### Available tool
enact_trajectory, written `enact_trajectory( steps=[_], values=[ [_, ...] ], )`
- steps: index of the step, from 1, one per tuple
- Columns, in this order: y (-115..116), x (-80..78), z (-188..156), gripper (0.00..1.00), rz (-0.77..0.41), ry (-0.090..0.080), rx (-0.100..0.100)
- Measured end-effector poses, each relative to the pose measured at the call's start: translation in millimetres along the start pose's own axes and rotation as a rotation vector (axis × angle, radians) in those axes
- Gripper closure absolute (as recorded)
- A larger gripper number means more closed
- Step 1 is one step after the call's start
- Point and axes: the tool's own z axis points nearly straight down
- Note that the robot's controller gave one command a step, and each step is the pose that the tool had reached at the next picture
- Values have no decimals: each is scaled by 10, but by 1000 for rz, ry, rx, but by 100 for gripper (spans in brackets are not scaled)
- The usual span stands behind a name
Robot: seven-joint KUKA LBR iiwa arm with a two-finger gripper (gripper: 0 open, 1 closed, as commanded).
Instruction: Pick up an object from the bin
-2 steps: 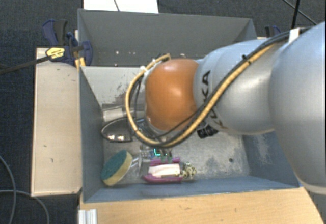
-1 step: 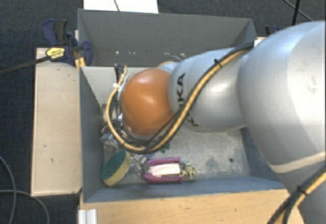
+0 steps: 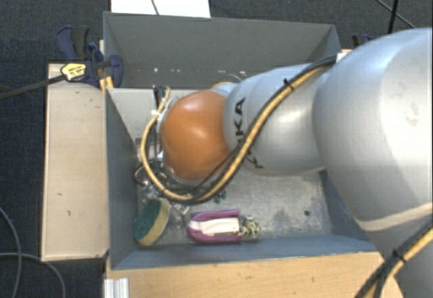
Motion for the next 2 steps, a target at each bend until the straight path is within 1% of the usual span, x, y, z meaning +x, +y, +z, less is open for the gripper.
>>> enact_trajectory(
  steps=[1, 2],
  values=[
    [176, 73, -1184, 100, 1, -8, 4],
    [86, -90, -1850, 100, 19, -10, 5]
  ],
)
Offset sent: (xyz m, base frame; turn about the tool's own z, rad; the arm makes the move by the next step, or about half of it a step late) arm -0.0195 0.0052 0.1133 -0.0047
